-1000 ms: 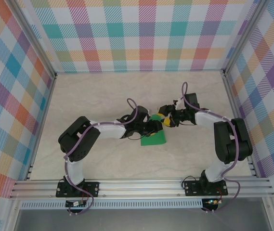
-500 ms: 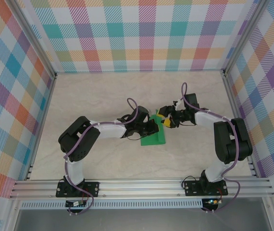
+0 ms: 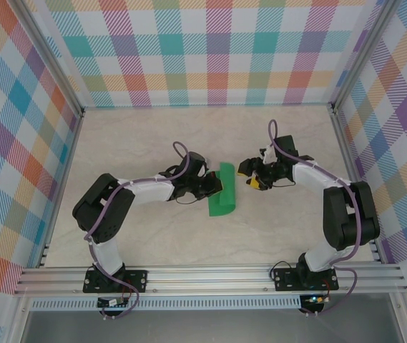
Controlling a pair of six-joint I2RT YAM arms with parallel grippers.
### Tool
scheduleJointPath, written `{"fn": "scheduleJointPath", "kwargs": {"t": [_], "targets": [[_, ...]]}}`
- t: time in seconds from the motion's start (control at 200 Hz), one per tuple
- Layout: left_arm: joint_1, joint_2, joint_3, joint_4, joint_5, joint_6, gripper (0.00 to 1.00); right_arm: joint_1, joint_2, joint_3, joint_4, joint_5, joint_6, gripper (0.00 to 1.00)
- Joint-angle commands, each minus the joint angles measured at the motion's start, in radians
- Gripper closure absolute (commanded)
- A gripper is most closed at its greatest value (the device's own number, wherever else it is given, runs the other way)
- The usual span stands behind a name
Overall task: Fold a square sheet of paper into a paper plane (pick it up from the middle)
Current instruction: First fold in half a square sheet of paper at the center of the table.
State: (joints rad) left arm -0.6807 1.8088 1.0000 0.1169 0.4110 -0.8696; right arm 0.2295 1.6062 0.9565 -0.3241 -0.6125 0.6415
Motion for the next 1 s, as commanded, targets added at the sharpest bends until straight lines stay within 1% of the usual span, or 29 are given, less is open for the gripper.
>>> {"fn": "scheduleJointPath", "kwargs": {"t": [0.0,0.145,0.42,0.66,0.725,0.785,0.84,0.925,0.995], "targets": [[0.017,-0.032,-0.031,-0.042,0.035,0.027,1.00,0.005,-0.001,0.031,-0.065,-0.013,-0.089,0.40],[0.023,-0.034,-0.032,-0.083,0.032,0.042,1.00,0.008,0.030,0.052,-0.079,-0.052,-0.119,0.48],[0.026,-0.052,-0.062,-0.155,-0.011,0.059,1.00,0.051,0.116,0.131,-0.137,-0.084,-0.166,0.47],[0.032,-0.058,-0.043,-0.237,-0.046,0.098,0.99,0.095,0.190,0.193,-0.158,-0.039,-0.171,0.49],[0.035,-0.051,-0.035,-0.242,-0.046,0.103,0.99,0.100,0.210,0.205,-0.162,-0.028,-0.165,0.55],[0.038,-0.043,-0.022,-0.253,-0.047,0.112,0.99,0.103,0.215,0.204,-0.145,-0.024,-0.155,0.59],[0.039,-0.037,-0.009,-0.266,-0.052,0.121,0.99,0.106,0.218,0.203,-0.133,-0.041,-0.148,0.63],[0.044,-0.026,0.001,-0.267,-0.047,0.127,0.99,0.110,0.219,0.205,-0.127,-0.057,-0.145,0.67],[0.044,-0.015,0.015,-0.280,-0.044,0.137,0.98,0.113,0.220,0.202,-0.119,-0.071,-0.143,0.68]]}}
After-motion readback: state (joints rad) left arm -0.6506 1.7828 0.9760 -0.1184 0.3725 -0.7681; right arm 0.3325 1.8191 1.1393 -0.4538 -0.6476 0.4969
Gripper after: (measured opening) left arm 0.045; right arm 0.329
